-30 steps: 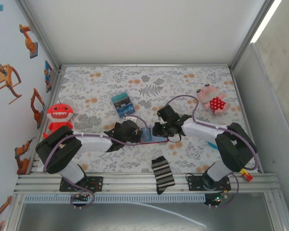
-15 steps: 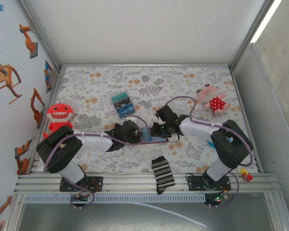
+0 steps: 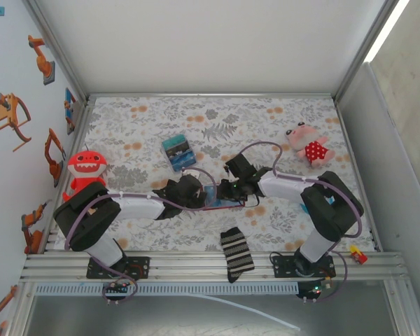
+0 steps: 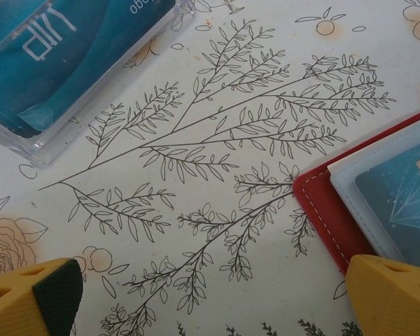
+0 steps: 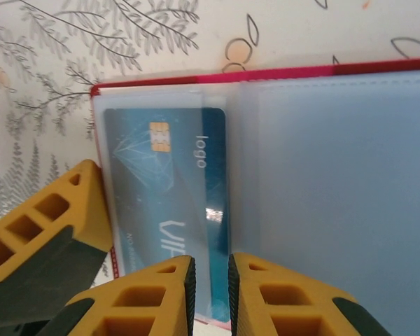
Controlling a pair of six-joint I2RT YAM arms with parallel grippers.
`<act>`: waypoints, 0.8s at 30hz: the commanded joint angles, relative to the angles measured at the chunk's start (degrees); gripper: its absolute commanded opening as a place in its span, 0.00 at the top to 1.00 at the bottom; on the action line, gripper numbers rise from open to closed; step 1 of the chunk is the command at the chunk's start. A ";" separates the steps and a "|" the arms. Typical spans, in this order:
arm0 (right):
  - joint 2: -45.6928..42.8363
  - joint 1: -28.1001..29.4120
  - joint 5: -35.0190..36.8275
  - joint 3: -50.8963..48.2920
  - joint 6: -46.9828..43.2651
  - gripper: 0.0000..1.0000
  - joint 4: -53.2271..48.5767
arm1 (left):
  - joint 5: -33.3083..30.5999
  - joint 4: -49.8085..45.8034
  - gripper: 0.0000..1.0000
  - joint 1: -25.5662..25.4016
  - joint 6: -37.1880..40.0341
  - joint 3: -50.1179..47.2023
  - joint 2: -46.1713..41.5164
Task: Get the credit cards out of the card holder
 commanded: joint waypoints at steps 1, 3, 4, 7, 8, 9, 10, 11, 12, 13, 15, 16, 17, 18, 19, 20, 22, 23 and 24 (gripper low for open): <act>0.93 0.36 -1.17 0.49 0.80 0.80 1.28 | -0.42 -2.92 0.03 -0.41 -0.45 1.20 0.82; 1.09 0.36 -0.93 0.36 0.79 0.80 1.12 | -0.85 -3.47 0.03 -0.58 -0.27 1.39 1.08; 1.30 0.36 -0.82 0.27 0.73 0.80 0.99 | -1.11 -3.90 0.03 -0.67 -0.04 1.58 1.23; 1.83 0.36 -0.90 -0.03 0.85 0.80 1.03 | -2.55 -6.74 0.03 -0.96 0.56 2.86 1.82; 1.98 0.36 -0.90 -0.17 0.91 0.80 1.22 | -3.25 -7.81 0.03 -1.02 0.83 3.38 2.07; 2.10 0.37 -0.90 -0.37 1.02 0.80 1.30 | -3.88 -8.99 0.03 -1.10 1.02 3.93 2.23; 2.20 0.36 -0.90 -0.48 1.13 0.80 1.47 | -4.42 -9.84 0.03 -1.19 1.29 4.31 2.32; 2.28 0.36 -0.90 -0.63 1.13 0.80 1.47 | -4.71 -10.19 0.03 -1.20 1.56 4.48 2.35; 2.30 0.36 -0.99 -0.73 1.22 0.80 1.55 | -4.83 -10.43 0.03 -1.27 1.75 4.59 2.26; 2.25 0.36 -0.97 -0.74 1.24 0.80 1.61 | -4.87 -10.76 0.03 -1.29 1.91 4.68 2.25; 2.47 0.36 -1.14 -0.83 1.23 0.80 1.72 | -4.91 -11.39 0.03 -1.37 2.11 4.99 2.31; 2.58 0.36 -1.24 -0.83 1.31 0.80 1.81 | -4.92 -11.66 0.03 -1.46 2.24 5.08 2.34; 2.72 0.36 -1.28 -0.83 1.32 0.80 1.82 | -4.94 -11.86 0.03 -1.51 2.28 5.21 2.52; 2.82 0.36 -1.33 -0.83 1.40 0.80 1.82 | -4.93 -12.14 0.03 -1.59 2.29 5.35 2.70; 2.87 0.29 -1.26 -0.83 1.50 0.80 1.86 | -4.92 -12.30 0.03 -1.68 2.28 5.38 2.84; 2.98 0.27 -1.25 -0.81 1.52 0.80 1.69 | -5.19 -12.64 0.03 -1.81 2.28 5.55 3.18; 3.27 0.27 -0.93 -0.79 1.59 0.80 1.24 | -5.51 -13.35 0.03 -2.06 2.29 5.91 3.52; 3.40 0.27 -0.67 -0.74 1.58 0.80 0.74 | -5.70 -13.56 0.03 -2.13 2.28 6.05 3.65; 3.56 0.27 -0.23 -0.66 1.54 0.80 0.11 | -5.81 -13.66 0.03 -2.30 2.28 6.09 3.69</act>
